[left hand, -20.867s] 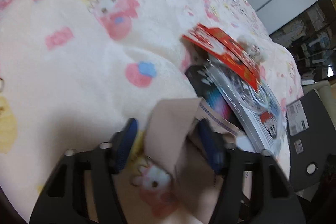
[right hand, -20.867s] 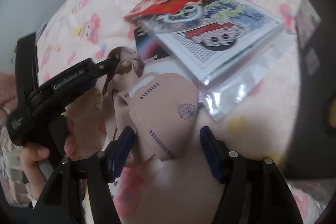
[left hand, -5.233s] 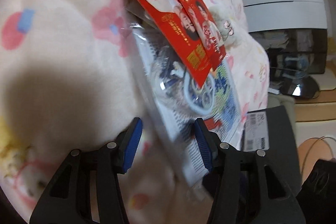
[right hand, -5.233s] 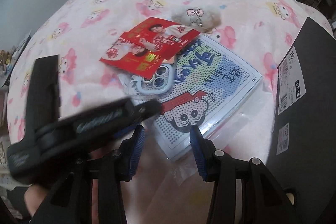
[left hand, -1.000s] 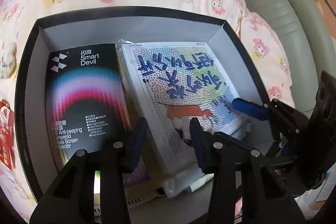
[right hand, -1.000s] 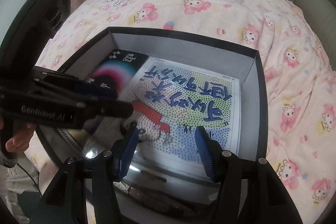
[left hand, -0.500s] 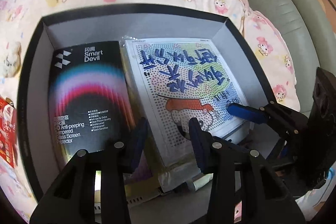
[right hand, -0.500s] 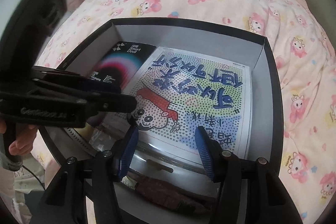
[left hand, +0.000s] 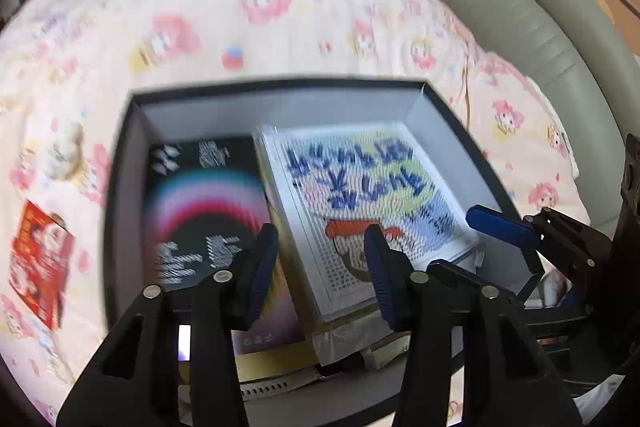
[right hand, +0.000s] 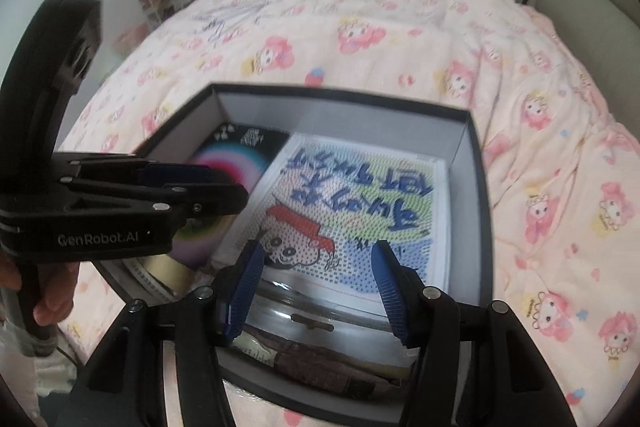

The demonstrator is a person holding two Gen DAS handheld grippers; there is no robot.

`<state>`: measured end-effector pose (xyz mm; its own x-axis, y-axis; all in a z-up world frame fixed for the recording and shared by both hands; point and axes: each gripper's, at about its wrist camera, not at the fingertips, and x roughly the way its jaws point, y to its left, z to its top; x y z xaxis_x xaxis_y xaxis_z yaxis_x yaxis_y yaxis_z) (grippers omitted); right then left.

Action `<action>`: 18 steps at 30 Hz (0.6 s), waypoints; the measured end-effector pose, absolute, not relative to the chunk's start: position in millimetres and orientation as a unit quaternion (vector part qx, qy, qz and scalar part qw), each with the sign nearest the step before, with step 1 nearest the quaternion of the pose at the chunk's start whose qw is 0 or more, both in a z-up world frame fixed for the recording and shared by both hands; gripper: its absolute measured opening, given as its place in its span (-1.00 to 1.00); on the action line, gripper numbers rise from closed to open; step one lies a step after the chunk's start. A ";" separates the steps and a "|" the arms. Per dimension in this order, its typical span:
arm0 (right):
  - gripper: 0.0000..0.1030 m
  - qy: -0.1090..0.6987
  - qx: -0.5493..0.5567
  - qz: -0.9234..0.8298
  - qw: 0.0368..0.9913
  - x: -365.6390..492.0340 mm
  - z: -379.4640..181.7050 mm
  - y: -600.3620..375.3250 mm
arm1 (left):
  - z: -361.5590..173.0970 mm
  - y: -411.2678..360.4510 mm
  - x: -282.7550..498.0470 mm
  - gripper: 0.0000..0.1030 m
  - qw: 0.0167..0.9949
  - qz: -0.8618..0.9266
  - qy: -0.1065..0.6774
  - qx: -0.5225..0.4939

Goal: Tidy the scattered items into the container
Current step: 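Move both grippers back to the clear phone case on the bedspread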

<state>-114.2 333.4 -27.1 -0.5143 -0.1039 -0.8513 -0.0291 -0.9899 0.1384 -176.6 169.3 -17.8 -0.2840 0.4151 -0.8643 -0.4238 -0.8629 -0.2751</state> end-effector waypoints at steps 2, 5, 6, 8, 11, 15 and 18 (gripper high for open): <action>0.02 -0.072 0.478 -0.875 0.015 -110.0 -19.4 332.7 | -5.4 163.6 -168.3 0.00 0.259 0.818 0.003 -0.514; 0.02 -0.077 0.460 -0.884 0.013 -103.1 -8.7 328.0 | 9.9 154.0 -154.7 0.03 0.256 0.835 -0.003 -0.487; 0.02 -0.077 0.455 -0.887 0.016 -100.7 -5.6 324.7 | 14.3 150.1 -149.7 0.03 0.254 0.841 -0.004 -0.478; 0.02 -0.077 0.446 -0.891 0.027 -96.5 0.5 316.6 | 21.5 145.6 -140.8 0.04 0.246 0.852 -0.001 -0.462; 0.02 -0.068 0.431 -0.899 0.038 -87.5 9.7 298.4 | 29.4 131.9 -126.9 0.06 0.237 0.864 -0.006 -0.445; 0.02 -0.064 0.403 -0.912 0.041 -73.5 21.1 273.9 | 36.5 98.1 -103.7 0.12 0.223 0.877 -0.023 -0.424; 0.05 -0.074 0.387 -0.918 0.046 -64.4 22.0 257.3 | 38.3 76.9 -85.1 0.13 0.201 0.891 -0.021 -0.405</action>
<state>-64.4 257.3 22.0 -0.6970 -0.1409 -0.7031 0.0267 -0.9849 0.1710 -85.1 76.9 38.3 -0.5901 0.3765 -0.7142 -0.3417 -0.9180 -0.2015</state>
